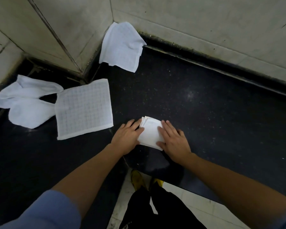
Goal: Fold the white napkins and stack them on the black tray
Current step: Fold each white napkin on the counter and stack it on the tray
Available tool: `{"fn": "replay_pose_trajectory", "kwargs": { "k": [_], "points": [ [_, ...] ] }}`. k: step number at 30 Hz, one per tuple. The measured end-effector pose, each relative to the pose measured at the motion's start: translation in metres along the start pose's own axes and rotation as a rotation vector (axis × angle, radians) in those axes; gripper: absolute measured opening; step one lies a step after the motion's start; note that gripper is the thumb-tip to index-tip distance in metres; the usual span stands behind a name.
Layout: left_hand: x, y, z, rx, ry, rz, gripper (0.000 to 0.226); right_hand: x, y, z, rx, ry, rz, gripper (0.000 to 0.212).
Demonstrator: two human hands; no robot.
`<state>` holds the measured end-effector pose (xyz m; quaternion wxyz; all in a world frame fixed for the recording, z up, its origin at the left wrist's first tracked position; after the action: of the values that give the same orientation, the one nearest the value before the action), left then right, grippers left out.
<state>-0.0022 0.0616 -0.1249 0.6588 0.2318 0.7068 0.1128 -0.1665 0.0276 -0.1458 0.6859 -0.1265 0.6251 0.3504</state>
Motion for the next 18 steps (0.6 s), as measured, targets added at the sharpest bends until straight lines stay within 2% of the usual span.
{"fn": "replay_pose_trajectory", "kwargs": {
  "k": [4,7,10,15,18],
  "points": [
    [0.007,0.016,-0.003,0.0,-0.03,-0.076,0.045,0.002,0.001,-0.01,0.009,0.006,0.089,0.076],
    [0.019,0.033,-0.01,-0.004,-0.091,-0.089,0.049,-0.003,0.0,-0.01,-0.006,0.01,0.135,0.08],
    [0.028,0.043,-0.013,-0.018,-0.158,-0.028,0.061,-0.012,-0.01,-0.007,-0.016,-0.031,0.185,0.074],
    [0.039,0.05,-0.01,-0.028,-0.166,0.013,0.07,-0.044,-0.056,0.001,0.112,-0.134,0.069,0.048],
    [0.044,0.054,-0.006,-0.047,-0.171,0.008,0.069,-0.041,-0.073,0.004,0.246,-0.194,0.221,0.046]
  ]
}}
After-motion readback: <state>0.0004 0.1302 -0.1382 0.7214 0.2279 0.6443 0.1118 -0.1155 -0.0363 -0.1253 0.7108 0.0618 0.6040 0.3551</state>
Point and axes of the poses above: each hand's wrist, its own y-axis away from the middle knuckle, its own x-axis out of the palm, z = x × y, the point moved 7 cm from there along -y, towards the middle knuckle, and after that the axes turned 6 degrees about -y, right-handed, at the moved point
